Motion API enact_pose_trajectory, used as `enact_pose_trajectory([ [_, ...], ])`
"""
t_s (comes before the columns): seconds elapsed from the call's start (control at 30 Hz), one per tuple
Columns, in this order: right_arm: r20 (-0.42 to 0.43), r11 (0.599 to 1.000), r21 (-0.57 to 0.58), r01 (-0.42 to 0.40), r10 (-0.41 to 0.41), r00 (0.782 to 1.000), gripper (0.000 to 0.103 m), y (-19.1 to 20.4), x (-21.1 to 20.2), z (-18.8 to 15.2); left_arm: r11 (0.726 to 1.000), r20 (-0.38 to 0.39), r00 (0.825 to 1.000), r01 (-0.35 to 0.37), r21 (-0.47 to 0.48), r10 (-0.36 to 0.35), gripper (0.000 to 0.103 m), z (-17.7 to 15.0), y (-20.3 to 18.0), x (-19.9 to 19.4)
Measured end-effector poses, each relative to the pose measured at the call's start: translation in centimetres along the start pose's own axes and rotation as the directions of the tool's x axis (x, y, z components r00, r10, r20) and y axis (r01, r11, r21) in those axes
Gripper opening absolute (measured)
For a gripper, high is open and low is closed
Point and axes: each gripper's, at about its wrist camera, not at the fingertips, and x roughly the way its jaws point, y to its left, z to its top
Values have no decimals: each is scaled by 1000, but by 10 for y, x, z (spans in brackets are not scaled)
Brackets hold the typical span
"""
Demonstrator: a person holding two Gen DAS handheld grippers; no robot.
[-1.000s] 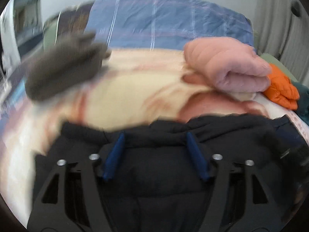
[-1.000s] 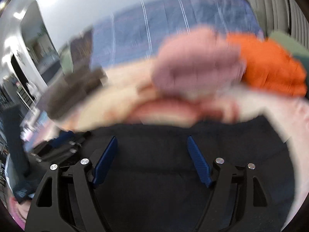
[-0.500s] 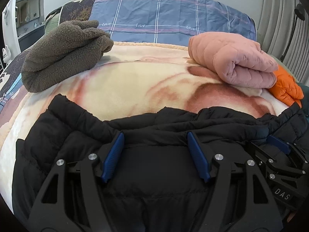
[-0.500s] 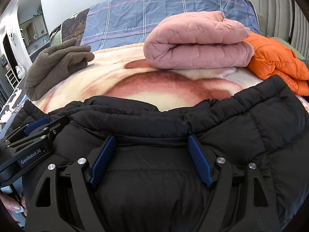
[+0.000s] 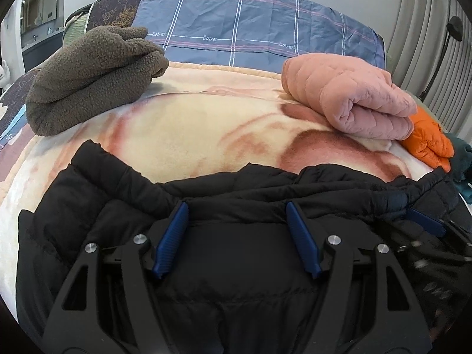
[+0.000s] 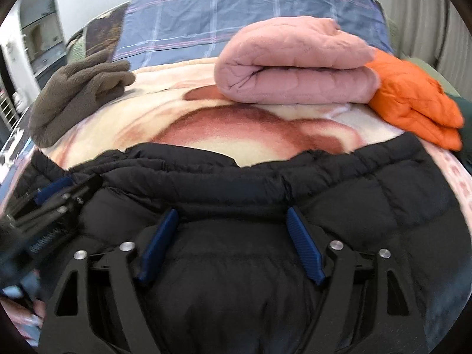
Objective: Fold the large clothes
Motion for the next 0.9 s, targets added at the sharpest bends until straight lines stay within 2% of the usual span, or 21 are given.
enact_pose_trajectory([
  [0.1,48,997,18,-82,81,996,36,9,-33,-1,1000,-2,1000,-1,2,1,70,-1,0,-1],
  [0.17,74,996,-43,-72,75,994,36,24,-42,-5,1000,-7,1000,-10,8,10,70,-1,-1,-1],
  [0.23,11,995,-102,-17,19,1000,36,34,-16,-17,1000,-9,1000,-27,16,27,70,-1,-1,-2],
  [0.27,9,993,-116,-4,5,1000,37,34,0,-24,999,-11,999,-35,19,35,70,-1,-1,-3],
  [0.3,66,992,-128,17,-9,998,37,33,10,-32,999,-16,999,-43,20,44,70,0,-1,-4],
  [0.57,64,992,-123,25,-17,998,37,34,21,-33,997,-11,998,-62,36,63,71,0,-2,-6],
  [0.83,51,984,-162,77,-69,996,39,40,9,-30,1000,-10,1000,-8,15,8,71,-1,6,-6],
  [0.9,32,994,-97,47,-44,998,40,36,-18,-35,1000,-6,1000,1,11,-1,71,-1,6,-7],
])
